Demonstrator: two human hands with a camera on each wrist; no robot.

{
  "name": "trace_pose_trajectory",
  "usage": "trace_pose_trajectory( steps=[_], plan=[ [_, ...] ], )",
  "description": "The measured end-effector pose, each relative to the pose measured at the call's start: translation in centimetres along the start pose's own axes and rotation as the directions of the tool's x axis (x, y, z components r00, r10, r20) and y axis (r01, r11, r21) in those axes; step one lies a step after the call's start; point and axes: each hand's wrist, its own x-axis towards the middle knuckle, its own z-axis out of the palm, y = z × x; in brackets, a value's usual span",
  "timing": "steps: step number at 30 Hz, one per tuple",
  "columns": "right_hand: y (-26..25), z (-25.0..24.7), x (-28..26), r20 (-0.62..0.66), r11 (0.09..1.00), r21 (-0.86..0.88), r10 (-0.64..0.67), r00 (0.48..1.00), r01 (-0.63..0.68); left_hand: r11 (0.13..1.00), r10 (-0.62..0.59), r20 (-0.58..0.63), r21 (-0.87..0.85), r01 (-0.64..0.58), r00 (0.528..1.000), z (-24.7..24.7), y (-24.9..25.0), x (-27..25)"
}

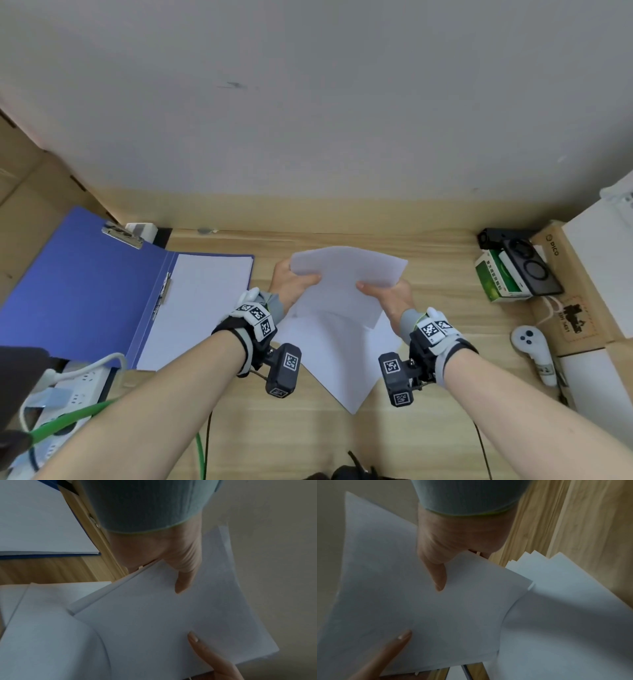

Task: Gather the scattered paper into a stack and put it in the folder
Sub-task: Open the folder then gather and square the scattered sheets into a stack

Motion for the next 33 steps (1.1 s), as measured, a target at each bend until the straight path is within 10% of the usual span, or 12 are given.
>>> trace_pose_trajectory(
  steps=[20,33],
  plan=[
    [2.7,1.0,2.5,0.117,0.983,0.086,0.15,0.982,-0.161,0.981,-0.183,-0.138,0.036,0.189,0.973,0.2,-2.2,-1.9],
    [6.6,11.7,2.2,0.189,0.974,-0.042,0.228,0.955,-0.224,0.856,-0.401,-0.262,0.236,0.461,0.878,-12.7,-9.3,-2.5]
  ],
)
